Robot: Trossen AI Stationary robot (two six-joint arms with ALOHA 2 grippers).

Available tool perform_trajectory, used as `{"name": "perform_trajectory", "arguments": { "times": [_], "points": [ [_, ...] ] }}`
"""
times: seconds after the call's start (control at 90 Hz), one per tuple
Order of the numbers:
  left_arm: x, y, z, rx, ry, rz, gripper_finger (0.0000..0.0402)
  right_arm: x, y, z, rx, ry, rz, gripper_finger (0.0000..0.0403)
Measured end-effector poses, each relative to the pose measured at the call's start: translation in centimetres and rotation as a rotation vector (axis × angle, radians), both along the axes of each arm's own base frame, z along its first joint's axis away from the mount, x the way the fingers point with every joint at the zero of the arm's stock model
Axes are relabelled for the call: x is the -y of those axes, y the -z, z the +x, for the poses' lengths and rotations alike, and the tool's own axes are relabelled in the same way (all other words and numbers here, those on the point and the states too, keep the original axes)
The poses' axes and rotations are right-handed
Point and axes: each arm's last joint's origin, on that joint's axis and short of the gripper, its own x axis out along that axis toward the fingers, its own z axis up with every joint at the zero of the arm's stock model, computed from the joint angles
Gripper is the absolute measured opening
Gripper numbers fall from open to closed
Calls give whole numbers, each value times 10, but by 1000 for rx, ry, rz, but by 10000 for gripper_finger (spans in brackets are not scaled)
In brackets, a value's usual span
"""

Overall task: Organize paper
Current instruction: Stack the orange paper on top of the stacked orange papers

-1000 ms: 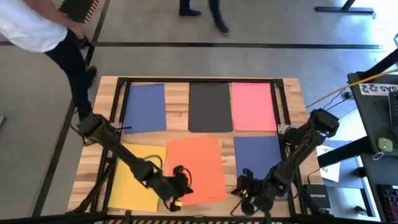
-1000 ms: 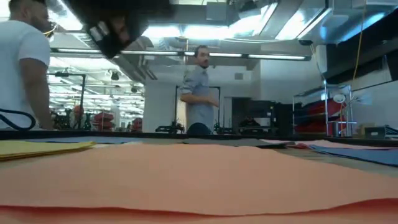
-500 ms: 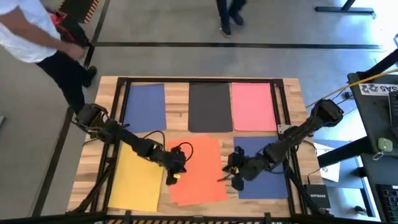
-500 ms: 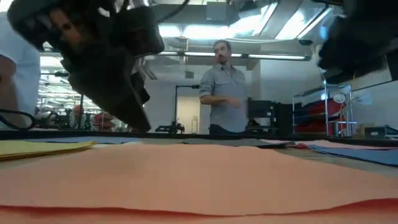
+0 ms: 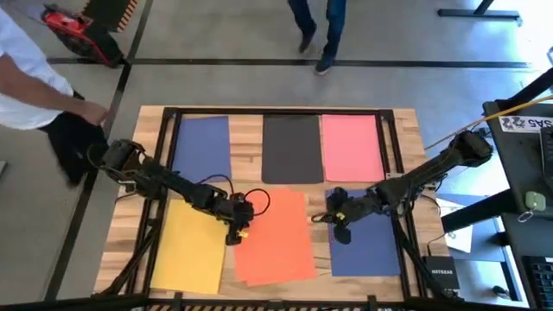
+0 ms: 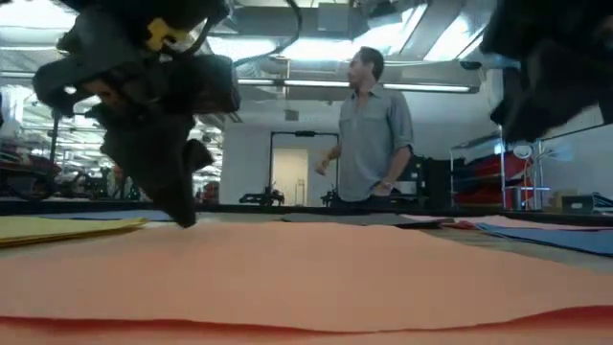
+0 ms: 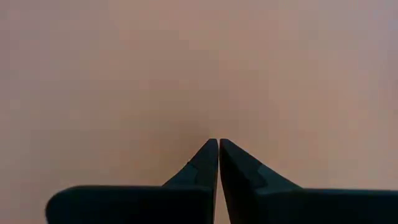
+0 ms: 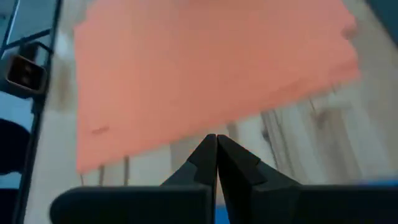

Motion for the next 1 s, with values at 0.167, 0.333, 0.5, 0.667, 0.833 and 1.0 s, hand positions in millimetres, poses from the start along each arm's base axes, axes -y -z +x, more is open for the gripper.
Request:
{"name": "perform_trajectory", "arguments": {
  "times": [0.167,0.333,0.5,0.667,0.833,1.0],
  "points": [
    [-2,1,-1,-8,-36,-18,0,18,14,-8,-171,54,13,0],
    [-4,3,-2,-41,-81,-28,0,25,17,-2,-195,73,42,0],
    [-1,1,-1,-29,-94,-58,0,24,13,5,-181,81,37,0],
    [-3,2,-1,-16,-88,-49,0,23,19,14,-218,89,24,0],
    [-11,-1,7,52,-114,-61,0,19,26,25,-208,89,27,0],
    [-14,-13,11,-4,-143,-74,0,18,28,30,-190,89,39,0]
  ]
}}
